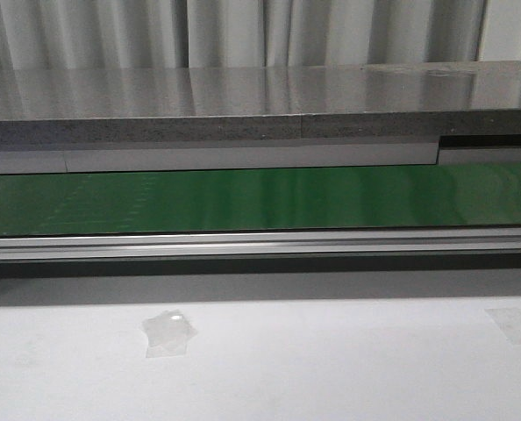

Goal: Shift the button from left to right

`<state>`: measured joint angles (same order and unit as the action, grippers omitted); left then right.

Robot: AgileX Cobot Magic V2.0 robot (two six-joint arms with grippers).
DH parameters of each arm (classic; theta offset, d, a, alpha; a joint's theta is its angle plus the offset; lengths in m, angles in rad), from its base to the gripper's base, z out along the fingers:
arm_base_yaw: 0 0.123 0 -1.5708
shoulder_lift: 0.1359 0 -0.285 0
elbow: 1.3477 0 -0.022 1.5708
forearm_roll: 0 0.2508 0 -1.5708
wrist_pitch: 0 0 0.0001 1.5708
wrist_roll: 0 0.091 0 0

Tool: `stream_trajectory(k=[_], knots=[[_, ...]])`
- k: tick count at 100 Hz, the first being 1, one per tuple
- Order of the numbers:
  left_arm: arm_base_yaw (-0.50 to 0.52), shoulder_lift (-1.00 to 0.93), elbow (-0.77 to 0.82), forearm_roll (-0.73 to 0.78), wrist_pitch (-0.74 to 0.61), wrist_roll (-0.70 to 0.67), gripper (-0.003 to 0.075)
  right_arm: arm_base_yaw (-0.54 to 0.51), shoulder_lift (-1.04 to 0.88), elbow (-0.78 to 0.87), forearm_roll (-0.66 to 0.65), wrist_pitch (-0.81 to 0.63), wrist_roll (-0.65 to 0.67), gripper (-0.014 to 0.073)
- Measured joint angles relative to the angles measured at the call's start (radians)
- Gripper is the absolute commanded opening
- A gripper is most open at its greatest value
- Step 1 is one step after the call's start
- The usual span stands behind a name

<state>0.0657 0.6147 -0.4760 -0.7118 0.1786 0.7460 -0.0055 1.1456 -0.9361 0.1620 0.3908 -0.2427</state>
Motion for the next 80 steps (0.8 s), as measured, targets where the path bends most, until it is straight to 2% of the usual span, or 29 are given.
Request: stream_trajectory(k=[15,32,49,61,71,80], knots=[[0.000,0.000,0.000,0.000,0.000,0.000,-0.0020,0.024,-0.180,0.197,0.003,-0.082,0.000,0.0581],[0.000,0.000,0.000,0.000,0.000,0.000,-0.0020,0.041,-0.392,0.372,0.037,-0.100,0.000,0.0581],[0.000,0.000,0.000,0.000,0.000,0.000,-0.0020,0.044,-0.601,0.452,0.069,-0.074,0.000,0.0581],[0.000,0.000,0.000,0.000,0.000,0.000,-0.0020,0.044,-0.696,0.465,0.071,0.012,0.000,0.0577],[0.000,0.000,0.000,0.000,0.000,0.000,-0.0020,0.044,-0.737,0.467,0.073,0.076,0.000,0.0484],[0.000,0.000,0.000,0.000,0.000,0.000,-0.0020,0.044,-0.746,0.467,0.073,0.113,0.000,0.0304]])
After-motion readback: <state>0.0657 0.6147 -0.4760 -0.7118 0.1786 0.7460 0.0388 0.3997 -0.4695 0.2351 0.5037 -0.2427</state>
